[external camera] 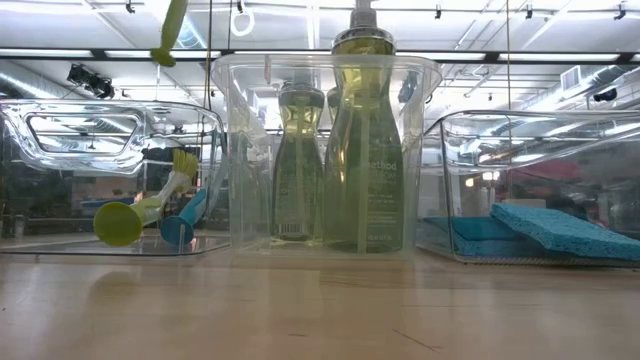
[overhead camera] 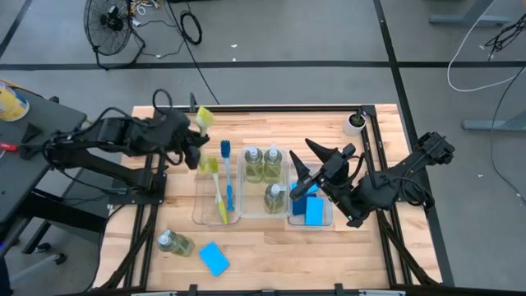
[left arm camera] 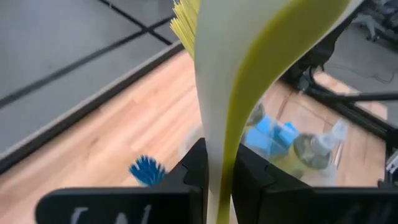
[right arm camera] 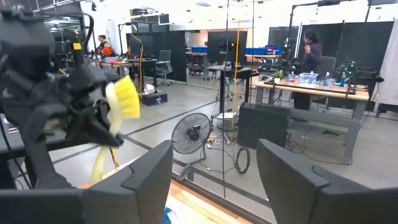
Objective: Pick & Place Kitchen Sink Supplies
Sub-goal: Put the yellow dishwashing brush into the left transparent bin
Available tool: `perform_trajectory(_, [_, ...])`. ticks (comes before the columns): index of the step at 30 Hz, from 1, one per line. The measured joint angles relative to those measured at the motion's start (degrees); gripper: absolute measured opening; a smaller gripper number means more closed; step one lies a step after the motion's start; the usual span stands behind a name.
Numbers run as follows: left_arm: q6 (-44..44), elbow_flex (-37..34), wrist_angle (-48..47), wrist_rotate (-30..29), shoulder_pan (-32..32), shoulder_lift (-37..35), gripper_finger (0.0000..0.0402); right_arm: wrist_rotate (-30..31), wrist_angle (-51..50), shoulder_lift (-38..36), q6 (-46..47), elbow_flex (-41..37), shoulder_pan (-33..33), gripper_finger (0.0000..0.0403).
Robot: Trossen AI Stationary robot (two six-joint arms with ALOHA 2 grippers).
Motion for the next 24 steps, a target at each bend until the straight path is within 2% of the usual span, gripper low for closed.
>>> perform_trajectory(11, [-8.7,-12.7,9.0,-0.8,-4.2,-0.1,0.0044,-0.5,0.0,0.0,0.0,0.0,0.0,0.0231])
perform_trajectory(16, [-12.0,-18.3,15.2,-1.6,-6.1,-0.1,0.0059,-0.5,-0.2,0.0,0.0,0.0,0.0,0.0231])
perform_trajectory(24, [-19.6,-24.9,16.6,-7.5,-9.9,-0.5,0.0043,-0.5,-0.5,0.0,0.0,0.0,0.0,0.0231])
